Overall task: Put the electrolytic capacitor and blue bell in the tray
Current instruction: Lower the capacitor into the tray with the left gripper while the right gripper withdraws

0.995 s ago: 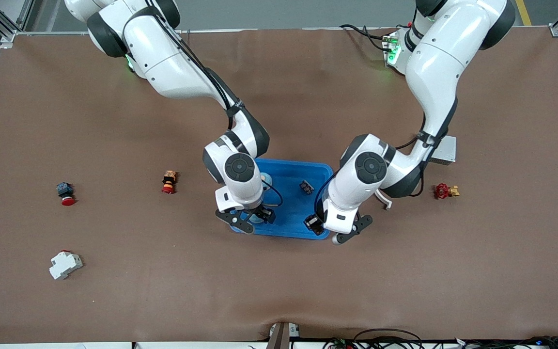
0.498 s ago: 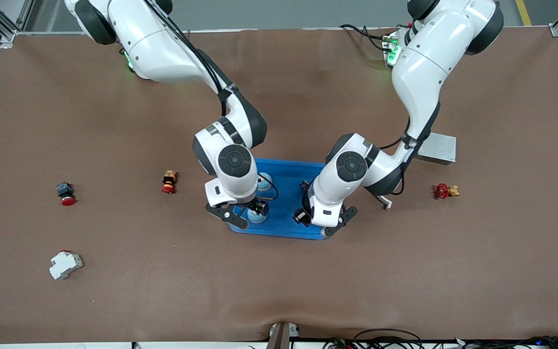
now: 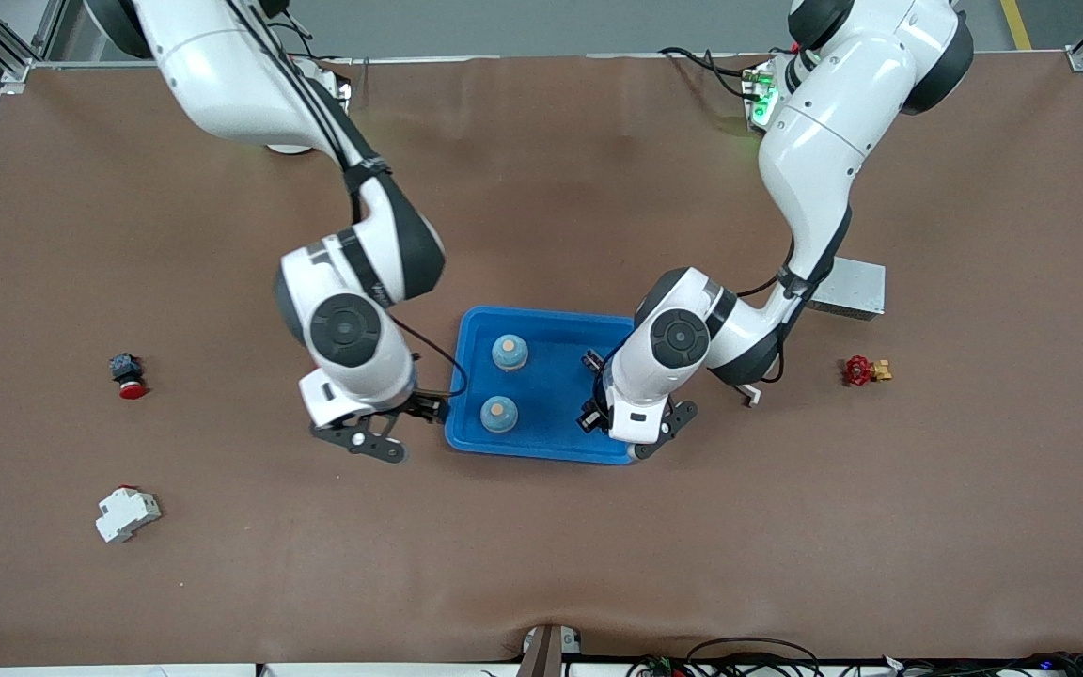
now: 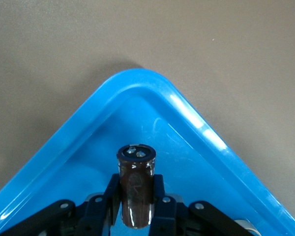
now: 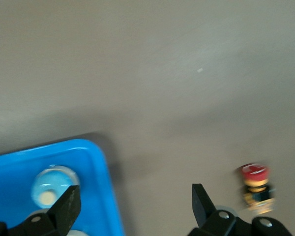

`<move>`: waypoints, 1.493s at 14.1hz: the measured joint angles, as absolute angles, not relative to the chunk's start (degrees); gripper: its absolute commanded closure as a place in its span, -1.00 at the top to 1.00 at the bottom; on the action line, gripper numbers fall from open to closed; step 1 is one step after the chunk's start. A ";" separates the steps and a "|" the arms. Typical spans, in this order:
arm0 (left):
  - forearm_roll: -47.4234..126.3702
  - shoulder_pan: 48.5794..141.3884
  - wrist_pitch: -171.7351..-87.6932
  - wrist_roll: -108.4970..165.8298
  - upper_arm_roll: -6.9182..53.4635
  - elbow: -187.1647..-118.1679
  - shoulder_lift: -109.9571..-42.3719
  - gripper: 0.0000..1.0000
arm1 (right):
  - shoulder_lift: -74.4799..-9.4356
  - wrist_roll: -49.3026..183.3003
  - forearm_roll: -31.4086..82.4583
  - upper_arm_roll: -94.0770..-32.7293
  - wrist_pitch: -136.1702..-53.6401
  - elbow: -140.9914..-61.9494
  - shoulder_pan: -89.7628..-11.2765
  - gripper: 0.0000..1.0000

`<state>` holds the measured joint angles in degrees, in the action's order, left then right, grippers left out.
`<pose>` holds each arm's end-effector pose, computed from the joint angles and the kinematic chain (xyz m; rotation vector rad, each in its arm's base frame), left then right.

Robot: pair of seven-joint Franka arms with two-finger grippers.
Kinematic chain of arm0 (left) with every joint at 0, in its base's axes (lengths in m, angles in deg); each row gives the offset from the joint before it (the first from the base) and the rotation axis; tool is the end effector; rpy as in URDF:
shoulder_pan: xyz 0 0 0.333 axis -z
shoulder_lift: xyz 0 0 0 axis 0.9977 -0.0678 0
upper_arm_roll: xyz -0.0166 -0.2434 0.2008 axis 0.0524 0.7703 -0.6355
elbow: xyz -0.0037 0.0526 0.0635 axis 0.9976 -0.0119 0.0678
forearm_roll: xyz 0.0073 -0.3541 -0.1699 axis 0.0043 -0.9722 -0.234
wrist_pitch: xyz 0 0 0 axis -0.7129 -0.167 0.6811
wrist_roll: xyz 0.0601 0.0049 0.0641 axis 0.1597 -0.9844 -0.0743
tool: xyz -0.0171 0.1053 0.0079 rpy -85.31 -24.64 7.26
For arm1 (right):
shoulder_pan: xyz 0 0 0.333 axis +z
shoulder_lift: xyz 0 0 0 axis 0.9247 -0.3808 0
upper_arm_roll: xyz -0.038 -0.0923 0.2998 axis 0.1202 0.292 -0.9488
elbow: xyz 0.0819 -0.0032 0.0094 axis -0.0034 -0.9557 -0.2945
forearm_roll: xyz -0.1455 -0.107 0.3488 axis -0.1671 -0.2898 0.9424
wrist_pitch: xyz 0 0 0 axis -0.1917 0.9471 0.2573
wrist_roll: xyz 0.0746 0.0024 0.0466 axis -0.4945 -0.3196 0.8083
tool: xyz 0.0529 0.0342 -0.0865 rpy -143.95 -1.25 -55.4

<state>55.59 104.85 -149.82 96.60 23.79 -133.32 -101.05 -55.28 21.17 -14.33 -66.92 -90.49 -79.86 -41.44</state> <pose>0.6229 -0.4086 0.2095 2.7549 0.9920 -0.0555 0.6578 0.2979 0.3441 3.0294 -0.4009 -0.0133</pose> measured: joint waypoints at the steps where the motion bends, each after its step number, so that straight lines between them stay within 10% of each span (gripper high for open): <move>1: 55.59 104.85 -149.79 96.60 23.77 -133.33 -101.18 -1.00 | -53.33 24.34 -14.33 -66.87 -90.49 -81.98 -42.86 1.00; 9: 55.59 104.87 -149.74 96.60 22.76 -133.37 -102.29 -1.00 | -40.23 47.51 -14.33 -66.67 -90.23 -94.84 -55.56 1.00; 10: 55.59 104.88 -149.74 96.60 22.76 -133.36 -102.29 -0.68 | -38.96 50.28 -14.33 -66.65 -90.14 -95.83 -57.03 1.00; 11: 55.59 104.88 -149.74 96.60 22.76 -133.35 -102.29 0.38 | -37.65 53.11 -14.33 -66.63 -90.11 -96.80 -58.55 1.00; 12: 55.59 104.88 -149.74 96.60 22.76 -133.32 -102.29 0.99 | -36.30 55.96 -14.33 -66.62 -90.09 -97.74 -60.11 1.00; 21: 55.59 104.92 -149.67 96.60 22.95 -131.17 -97.59 1.00 | -22.66 64.89 -14.20 -66.54 -83.68 -102.03 -68.46 1.00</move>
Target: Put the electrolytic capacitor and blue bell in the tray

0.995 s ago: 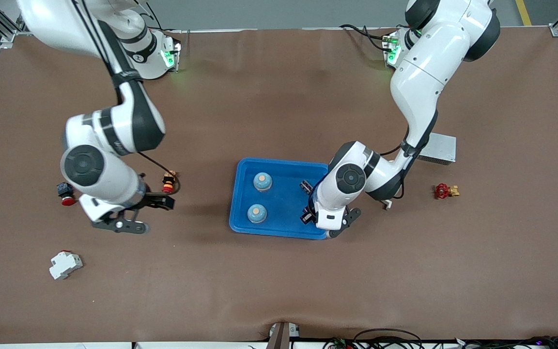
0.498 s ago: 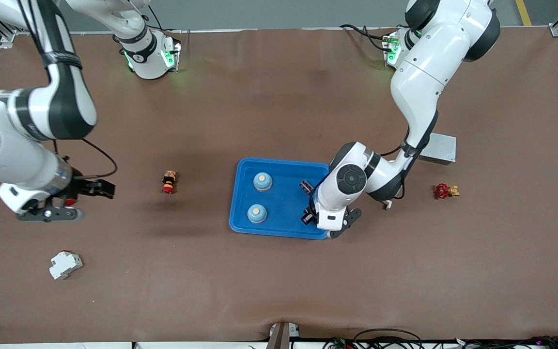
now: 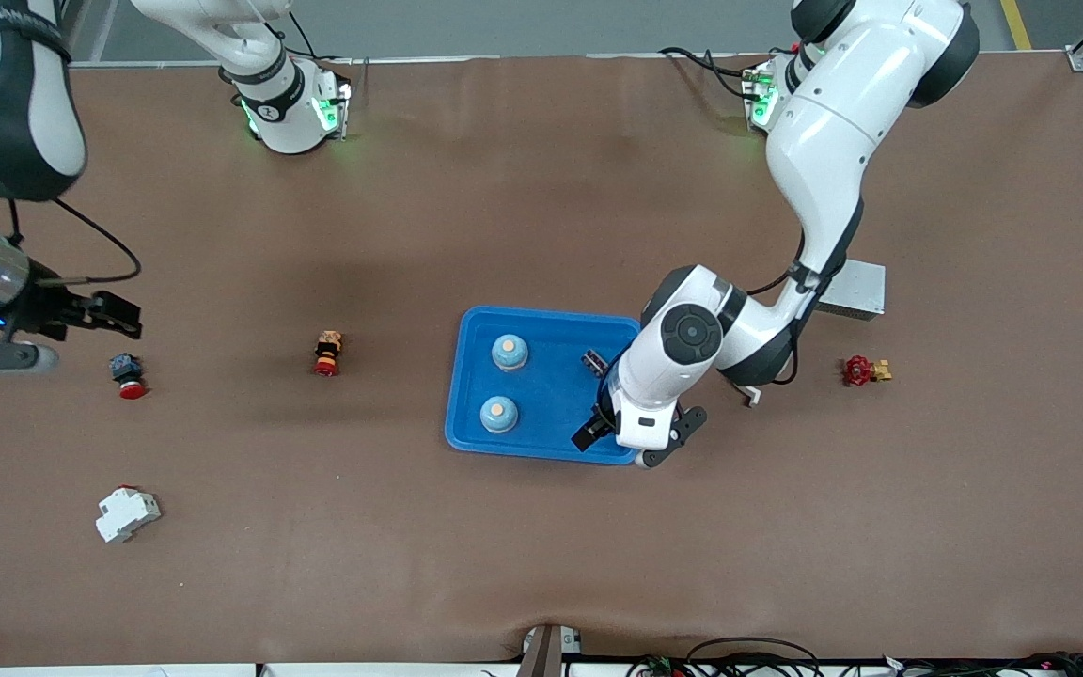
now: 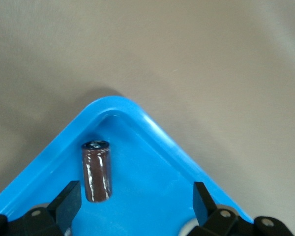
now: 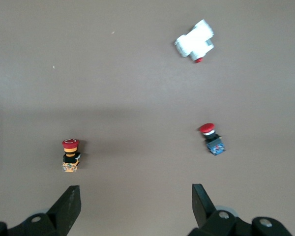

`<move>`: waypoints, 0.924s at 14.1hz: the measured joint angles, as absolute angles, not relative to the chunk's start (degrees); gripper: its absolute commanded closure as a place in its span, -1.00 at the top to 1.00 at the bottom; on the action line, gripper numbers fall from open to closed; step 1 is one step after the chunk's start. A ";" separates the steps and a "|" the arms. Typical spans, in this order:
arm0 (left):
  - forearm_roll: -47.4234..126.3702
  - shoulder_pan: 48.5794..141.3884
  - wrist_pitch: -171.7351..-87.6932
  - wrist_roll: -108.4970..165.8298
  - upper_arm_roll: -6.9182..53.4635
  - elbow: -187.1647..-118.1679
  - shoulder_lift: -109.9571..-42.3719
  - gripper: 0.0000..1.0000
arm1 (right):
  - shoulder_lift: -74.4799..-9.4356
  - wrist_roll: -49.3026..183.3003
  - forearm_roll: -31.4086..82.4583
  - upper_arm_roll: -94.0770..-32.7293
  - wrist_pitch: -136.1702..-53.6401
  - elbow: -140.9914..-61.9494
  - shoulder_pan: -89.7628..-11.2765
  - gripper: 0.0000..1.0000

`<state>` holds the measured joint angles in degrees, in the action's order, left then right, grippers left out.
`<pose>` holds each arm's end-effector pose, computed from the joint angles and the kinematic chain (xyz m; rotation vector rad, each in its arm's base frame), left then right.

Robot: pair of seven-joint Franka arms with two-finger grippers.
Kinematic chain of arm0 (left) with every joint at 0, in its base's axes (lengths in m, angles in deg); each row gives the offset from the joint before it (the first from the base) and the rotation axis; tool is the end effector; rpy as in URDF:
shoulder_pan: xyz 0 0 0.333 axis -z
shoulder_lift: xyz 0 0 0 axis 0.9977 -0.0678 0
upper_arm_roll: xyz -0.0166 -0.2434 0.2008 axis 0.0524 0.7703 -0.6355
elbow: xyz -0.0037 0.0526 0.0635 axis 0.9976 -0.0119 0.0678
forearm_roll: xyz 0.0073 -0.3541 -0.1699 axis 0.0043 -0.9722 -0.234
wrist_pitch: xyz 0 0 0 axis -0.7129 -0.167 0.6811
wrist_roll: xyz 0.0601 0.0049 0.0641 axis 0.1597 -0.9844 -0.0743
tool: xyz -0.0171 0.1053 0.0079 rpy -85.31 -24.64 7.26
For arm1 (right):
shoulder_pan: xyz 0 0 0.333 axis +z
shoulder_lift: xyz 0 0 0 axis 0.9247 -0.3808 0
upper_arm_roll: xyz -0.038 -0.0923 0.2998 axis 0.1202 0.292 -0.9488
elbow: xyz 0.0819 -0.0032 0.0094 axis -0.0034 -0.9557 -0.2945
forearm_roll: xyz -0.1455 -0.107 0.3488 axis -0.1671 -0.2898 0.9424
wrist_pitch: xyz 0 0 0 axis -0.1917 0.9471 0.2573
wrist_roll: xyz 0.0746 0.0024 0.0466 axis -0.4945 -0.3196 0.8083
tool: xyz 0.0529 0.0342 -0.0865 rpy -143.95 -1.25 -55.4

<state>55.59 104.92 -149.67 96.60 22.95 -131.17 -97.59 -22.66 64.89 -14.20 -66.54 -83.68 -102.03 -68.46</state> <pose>0.6420 -0.4053 0.2683 2.6990 0.9838 0.0570 0.5863 -0.0358 0.5261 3.0907 0.0120 0.0110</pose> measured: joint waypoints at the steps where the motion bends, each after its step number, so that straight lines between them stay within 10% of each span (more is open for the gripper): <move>1: 55.59 104.90 -148.60 96.60 22.94 -131.16 -96.44 1.00 | -21.16 64.89 -13.54 -66.53 -83.08 -102.07 -69.09 1.00; 13: 52.03 97.44 -111.37 75.81 22.91 -131.01 -76.55 1.00 | -11.09 64.64 -9.42 -66.77 -71.55 -102.03 -70.04 1.00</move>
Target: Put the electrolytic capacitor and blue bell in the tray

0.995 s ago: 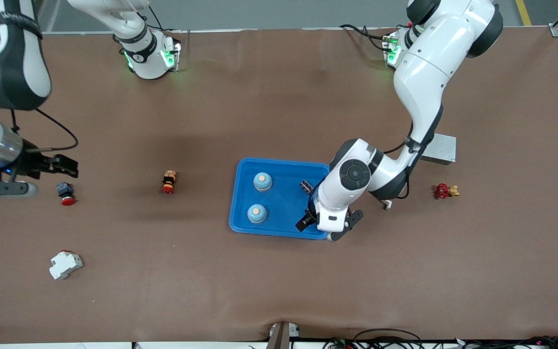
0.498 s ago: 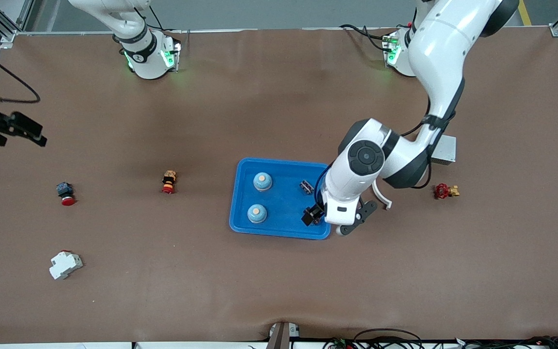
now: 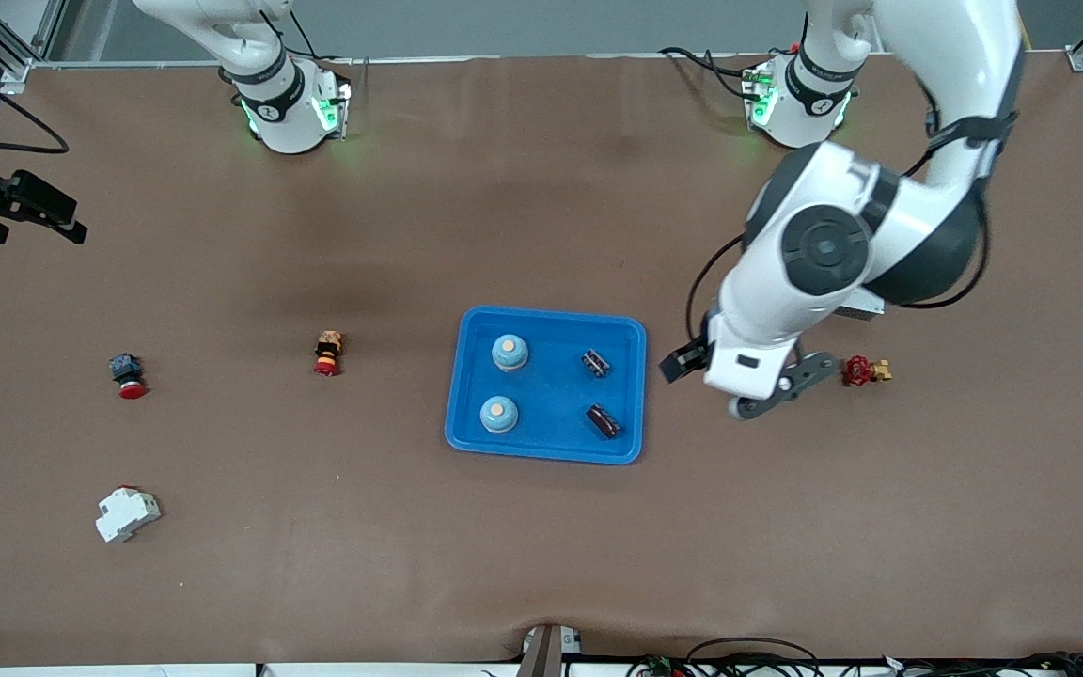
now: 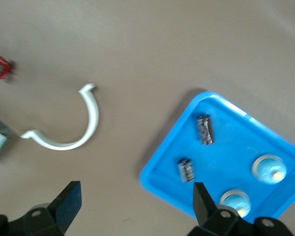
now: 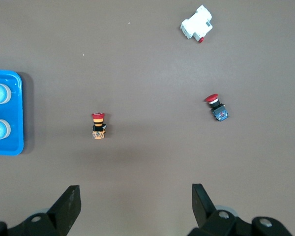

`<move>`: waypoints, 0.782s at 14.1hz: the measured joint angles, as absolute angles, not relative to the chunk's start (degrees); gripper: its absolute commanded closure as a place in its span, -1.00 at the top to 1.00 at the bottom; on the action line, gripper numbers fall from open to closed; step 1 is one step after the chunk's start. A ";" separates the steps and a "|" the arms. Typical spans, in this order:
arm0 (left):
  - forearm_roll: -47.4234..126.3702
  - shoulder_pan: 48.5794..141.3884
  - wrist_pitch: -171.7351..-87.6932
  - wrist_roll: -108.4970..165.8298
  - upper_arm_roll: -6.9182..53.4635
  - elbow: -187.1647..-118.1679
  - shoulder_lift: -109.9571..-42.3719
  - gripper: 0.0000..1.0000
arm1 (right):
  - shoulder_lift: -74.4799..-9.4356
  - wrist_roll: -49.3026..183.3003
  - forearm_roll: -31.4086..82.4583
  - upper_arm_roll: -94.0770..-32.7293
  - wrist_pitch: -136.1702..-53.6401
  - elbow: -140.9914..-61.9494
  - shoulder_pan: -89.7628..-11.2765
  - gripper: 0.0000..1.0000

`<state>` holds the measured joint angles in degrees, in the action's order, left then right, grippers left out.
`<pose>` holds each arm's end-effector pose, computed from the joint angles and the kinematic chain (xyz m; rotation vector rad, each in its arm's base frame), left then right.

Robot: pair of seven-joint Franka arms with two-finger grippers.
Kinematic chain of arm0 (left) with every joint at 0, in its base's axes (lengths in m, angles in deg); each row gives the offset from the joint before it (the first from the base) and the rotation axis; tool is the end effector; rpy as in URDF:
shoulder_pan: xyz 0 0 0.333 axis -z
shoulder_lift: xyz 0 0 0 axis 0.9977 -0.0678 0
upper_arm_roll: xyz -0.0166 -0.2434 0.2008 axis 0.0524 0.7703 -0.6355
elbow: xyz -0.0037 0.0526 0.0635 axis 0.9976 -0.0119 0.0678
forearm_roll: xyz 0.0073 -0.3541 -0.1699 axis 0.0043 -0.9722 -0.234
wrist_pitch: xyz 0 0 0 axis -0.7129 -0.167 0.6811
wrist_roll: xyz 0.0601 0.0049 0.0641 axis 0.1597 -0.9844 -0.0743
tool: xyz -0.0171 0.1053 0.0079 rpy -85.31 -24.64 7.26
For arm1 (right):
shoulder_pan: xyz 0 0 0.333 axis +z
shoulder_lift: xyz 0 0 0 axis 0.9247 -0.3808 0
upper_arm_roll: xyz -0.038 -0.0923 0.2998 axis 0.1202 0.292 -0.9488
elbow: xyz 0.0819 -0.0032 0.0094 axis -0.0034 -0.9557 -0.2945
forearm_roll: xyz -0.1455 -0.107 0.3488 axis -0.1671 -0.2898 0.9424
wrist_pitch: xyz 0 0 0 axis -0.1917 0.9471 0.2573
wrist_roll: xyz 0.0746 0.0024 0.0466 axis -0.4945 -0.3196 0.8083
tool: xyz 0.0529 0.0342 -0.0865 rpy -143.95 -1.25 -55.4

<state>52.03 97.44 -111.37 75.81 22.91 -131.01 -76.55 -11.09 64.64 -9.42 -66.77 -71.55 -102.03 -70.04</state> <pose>0.6148 -0.2930 0.4653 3.0536 0.6817 -0.1619 0.5148 -0.0382 0.6190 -3.1020 0.0510 -0.0037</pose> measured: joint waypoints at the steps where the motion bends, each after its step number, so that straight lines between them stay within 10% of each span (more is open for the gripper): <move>1: 51.18 95.87 -108.65 71.80 22.91 -131.16 -74.87 1.00 | -11.08 64.65 -9.45 -66.83 -70.69 -101.80 -70.04 1.00; 11: 47.69 75.51 -98.38 31.09 22.78 -149.58 -52.42 1.00 | -10.72 64.44 -10.64 -66.61 -67.96 -100.86 -70.09 1.00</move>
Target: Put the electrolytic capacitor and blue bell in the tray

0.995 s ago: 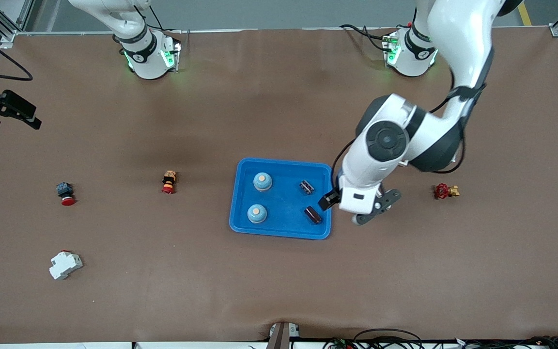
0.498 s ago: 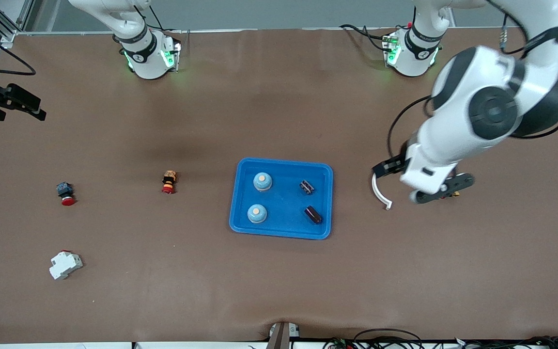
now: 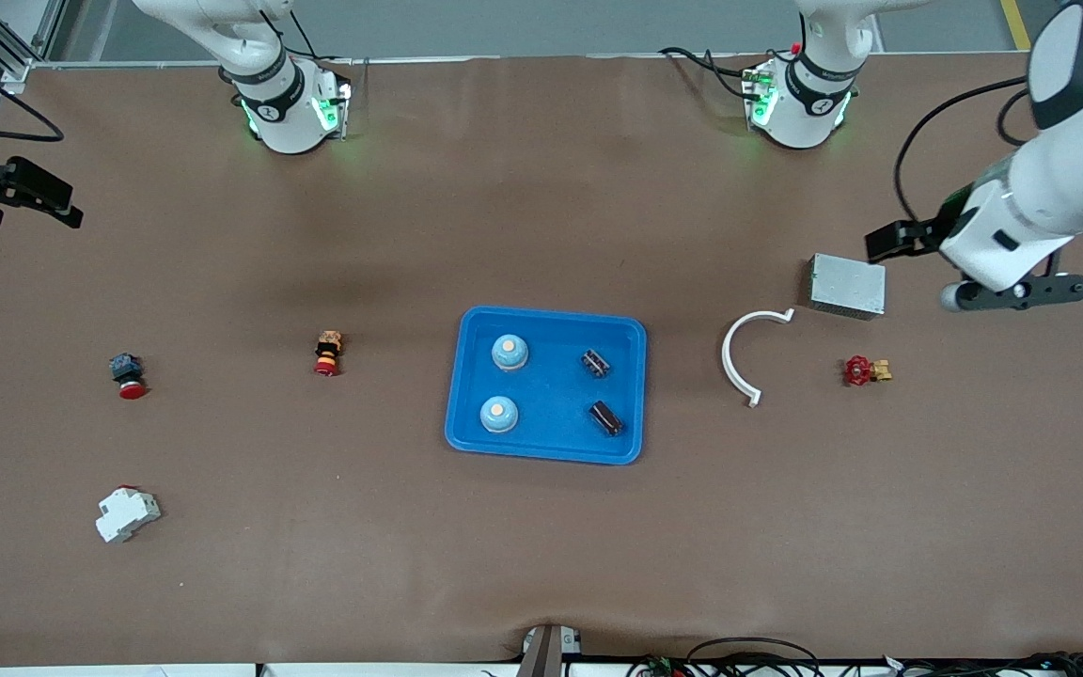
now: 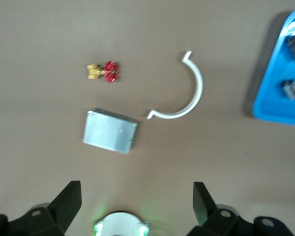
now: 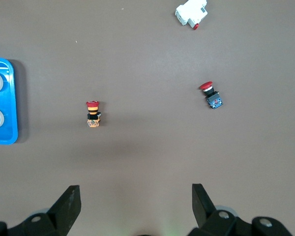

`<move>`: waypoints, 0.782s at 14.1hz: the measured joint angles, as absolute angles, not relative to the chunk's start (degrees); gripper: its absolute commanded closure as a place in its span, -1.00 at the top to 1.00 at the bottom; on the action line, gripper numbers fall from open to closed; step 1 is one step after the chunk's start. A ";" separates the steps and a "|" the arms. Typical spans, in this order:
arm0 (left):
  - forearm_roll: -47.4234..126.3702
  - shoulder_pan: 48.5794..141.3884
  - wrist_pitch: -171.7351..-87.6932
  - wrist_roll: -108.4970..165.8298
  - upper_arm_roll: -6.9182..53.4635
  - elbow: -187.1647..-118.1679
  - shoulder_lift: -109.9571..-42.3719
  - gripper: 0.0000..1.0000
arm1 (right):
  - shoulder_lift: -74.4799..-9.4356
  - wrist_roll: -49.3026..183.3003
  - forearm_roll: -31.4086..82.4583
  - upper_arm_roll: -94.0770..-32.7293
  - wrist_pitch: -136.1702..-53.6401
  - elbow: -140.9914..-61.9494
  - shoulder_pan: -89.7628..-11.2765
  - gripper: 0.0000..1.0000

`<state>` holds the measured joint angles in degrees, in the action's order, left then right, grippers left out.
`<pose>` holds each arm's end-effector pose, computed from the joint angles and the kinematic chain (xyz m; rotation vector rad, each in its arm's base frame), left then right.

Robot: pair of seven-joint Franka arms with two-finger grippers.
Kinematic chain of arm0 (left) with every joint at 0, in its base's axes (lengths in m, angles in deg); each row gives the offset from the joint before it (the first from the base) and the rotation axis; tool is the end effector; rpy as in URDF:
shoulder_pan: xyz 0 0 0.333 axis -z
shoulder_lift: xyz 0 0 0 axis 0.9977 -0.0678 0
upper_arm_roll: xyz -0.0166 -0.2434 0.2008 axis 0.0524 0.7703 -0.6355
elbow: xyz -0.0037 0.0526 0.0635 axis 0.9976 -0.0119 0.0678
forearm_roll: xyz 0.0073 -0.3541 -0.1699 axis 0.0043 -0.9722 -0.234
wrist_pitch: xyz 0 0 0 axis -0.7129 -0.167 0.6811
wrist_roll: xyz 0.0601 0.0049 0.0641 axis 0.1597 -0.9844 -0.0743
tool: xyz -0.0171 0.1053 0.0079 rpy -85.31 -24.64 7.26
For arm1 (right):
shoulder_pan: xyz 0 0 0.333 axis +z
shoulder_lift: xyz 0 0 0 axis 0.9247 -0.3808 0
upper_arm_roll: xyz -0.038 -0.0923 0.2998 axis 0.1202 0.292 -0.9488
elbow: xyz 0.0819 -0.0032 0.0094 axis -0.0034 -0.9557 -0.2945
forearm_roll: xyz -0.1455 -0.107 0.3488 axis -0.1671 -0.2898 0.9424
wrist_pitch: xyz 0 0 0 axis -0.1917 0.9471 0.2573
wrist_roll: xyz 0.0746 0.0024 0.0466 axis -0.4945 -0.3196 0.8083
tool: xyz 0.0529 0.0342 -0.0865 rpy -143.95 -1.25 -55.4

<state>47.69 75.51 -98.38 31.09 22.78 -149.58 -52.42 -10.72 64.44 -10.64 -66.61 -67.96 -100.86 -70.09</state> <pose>0.5425 -0.0672 0.5493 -3.1144 -0.0466 0.3476 0.5065 -0.0418 0.6265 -3.1198 0.0601 0.0541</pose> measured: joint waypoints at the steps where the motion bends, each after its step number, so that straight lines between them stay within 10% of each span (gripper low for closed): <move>1: 47.68 73.79 -98.77 28.23 22.75 -151.79 -50.99 1.00 | -10.58 64.26 -10.63 -66.55 -67.89 -100.85 -70.10 1.00; 11: 47.66 69.96 -126.79 19.91 22.72 -183.70 -38.08 1.00 | -10.06 60.44 -10.51 -65.73 -67.49 -100.84 -70.11 1.00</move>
<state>47.66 69.96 -126.79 19.91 22.72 -183.70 -38.08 -10.06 60.44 -10.51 -65.73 -67.49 -100.84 -70.11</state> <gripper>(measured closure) 0.000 0.000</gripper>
